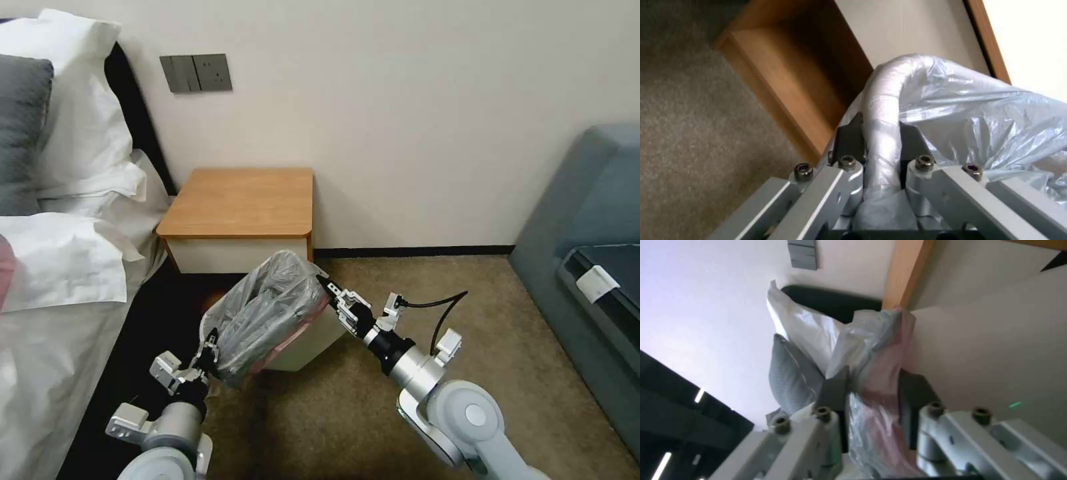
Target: Pick up the garbage bag from the table and place it over the trash can.
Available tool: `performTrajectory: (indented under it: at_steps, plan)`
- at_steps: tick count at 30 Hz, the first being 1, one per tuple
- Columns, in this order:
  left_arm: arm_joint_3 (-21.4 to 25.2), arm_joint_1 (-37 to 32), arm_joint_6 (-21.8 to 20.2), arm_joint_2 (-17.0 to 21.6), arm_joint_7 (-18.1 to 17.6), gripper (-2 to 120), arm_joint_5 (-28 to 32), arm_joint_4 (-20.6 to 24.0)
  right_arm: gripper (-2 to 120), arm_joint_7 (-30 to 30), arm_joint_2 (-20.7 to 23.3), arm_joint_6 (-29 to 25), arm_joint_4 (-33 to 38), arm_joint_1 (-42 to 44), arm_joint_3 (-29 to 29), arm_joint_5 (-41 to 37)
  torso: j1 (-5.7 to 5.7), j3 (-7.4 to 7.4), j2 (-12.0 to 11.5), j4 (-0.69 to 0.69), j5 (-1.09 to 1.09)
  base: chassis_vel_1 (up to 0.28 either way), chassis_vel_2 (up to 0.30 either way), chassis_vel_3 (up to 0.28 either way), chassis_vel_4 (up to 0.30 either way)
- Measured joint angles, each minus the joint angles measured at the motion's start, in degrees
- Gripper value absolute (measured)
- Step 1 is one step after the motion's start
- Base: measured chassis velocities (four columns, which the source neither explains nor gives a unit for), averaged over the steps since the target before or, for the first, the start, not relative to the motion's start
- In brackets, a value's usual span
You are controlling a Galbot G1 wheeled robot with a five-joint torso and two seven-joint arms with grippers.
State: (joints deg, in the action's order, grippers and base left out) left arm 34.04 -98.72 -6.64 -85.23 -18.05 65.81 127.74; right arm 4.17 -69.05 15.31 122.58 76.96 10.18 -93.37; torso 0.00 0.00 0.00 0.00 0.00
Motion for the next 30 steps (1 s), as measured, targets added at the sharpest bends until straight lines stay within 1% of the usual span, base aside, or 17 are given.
performTrajectory:
  at_steps: [3, 4, 5, 7, 13, 18, 19, 21, 27, 30]
  plan:
    - [-0.04, 0.03, 0.17, -0.24, 0.07, 8, -0.56, 0.02, 10, -0.02, 0.52, 0.13, 0.14, 0.03, 0.01, 0.77, 0.0, 0.0, 0.0, 0.0, 0.0, 0.0, 0.0, 0.0, 0.0]
    - [-0.04, 0.03, 0.17, -0.24, 0.07, 8, -0.56, 0.02, 10, -0.02, 0.52, 0.13, 0.14, 0.03, 0.01, 0.77, 0.0, 0.0, 0.0, 0.0, 0.0, 0.0, 0.0, 0.0, 0.0]
    - [-0.04, 0.03, 0.25, -0.33, 0.11, 8, -0.77, 0.01, 5, -0.02, 0.64, 0.14, 0.16, 0.05, 0.04, 1.07, 0.0, 0.0, 0.0, 0.0, 0.0, 0.0, 0.0, 0.0, 0.0]
    - [-0.06, -0.03, 0.37, -0.53, 0.15, 8, -0.88, -0.01, 0, -0.02, 0.91, 0.11, 0.16, 0.16, 0.2, 1.84, 0.0, 0.0, 0.0, 0.0, 0.0, 0.0, 0.0, 0.0, 0.0]
    - [-0.11, -0.16, 0.48, -0.85, 0.18, 8, -0.94, 0.16, 0, 0.03, 1.66, -0.04, 0.0, 0.55, 0.91, 3.74, 0.0, 0.0, 0.0, 0.0, 0.0, 0.0, 0.0, 0.0, 0.0]
    - [-0.04, -0.28, 0.94, -0.86, 0.2, 8, -0.77, 0.6, 0, 0.63, 2.7, 0.08, -1.26, 1.61, 1.12, 8.48, 0.0, 0.0, 0.0, 0.0, 0.0, 0.0, 0.0, 0.0, 0.0]
    - [-0.04, -0.28, 0.94, -0.86, 0.2, 8, -0.77, 0.6, 0, 0.63, 2.7, 0.08, -1.26, 1.61, 1.12, 8.48, 0.0, 0.0, 0.0, 0.0, 0.0, 0.0, 0.0, 0.0, 0.0]
    - [0.07, -0.47, 1.01, -0.79, 0.29, 8, -0.27, 1.03, 0, 0.73, 3.04, 0.04, -2.46, 1.98, 1.11, 11.11, 0.0, 0.0, 0.0, 0.0, 0.0, 0.0, 0.0, 0.0, 0.0]
    - [0.37, -0.76, 1.07, -0.55, 0.56, 8, 0.39, 1.47, 0, 1.08, 2.57, -0.25, -3.98, 1.21, 1.0, 13.66, 0.0, 0.0, 0.0, 0.0, 0.0, 0.0, 0.0, 0.0, 0.0]
    - [0.59, -0.79, 1.11, -0.37, 0.63, 8, 0.83, 1.55, 0, 0.87, 2.36, -0.52, -4.82, 1.16, 0.75, 17.8, 0.0, 0.0, 0.0, 0.0, 0.0, 0.0, 0.0, 0.0, 0.0]
